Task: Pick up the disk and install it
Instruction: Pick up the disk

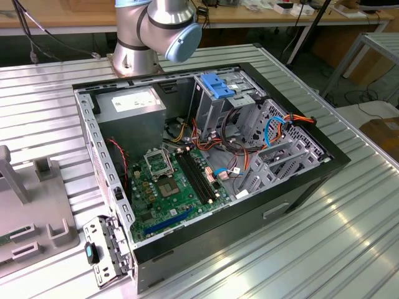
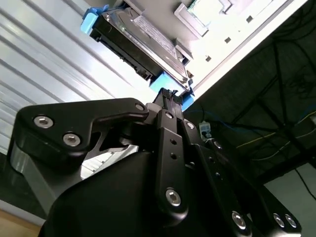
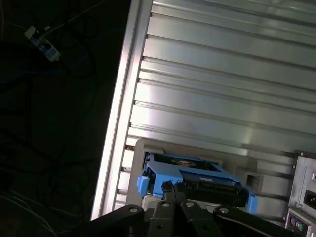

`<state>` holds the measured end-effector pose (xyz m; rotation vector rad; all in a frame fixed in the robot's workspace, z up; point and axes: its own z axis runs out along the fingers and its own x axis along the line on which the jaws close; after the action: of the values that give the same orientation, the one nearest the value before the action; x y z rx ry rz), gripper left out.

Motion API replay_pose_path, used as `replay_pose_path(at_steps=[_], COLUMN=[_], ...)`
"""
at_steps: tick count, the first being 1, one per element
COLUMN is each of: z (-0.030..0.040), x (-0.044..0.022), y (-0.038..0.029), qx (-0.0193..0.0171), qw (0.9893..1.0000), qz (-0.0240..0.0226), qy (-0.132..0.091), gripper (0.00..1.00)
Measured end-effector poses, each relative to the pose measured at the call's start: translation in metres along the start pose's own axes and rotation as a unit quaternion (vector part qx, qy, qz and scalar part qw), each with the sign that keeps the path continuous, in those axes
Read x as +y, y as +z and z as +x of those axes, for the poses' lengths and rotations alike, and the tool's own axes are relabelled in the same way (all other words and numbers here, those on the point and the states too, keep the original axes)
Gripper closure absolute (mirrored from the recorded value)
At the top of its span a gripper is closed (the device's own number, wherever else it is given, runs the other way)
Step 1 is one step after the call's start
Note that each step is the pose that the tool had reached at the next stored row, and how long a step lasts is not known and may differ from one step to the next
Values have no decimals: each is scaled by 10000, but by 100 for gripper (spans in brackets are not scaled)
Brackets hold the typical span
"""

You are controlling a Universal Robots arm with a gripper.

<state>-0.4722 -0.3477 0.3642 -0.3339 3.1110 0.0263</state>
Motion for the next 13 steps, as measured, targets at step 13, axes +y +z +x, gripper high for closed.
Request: replay_pose_path(at_steps=[13], z=[0], x=[0], y=[17], qx=[30], qw=[9819], qz=[-11], qy=[-1893], gripper=[89])
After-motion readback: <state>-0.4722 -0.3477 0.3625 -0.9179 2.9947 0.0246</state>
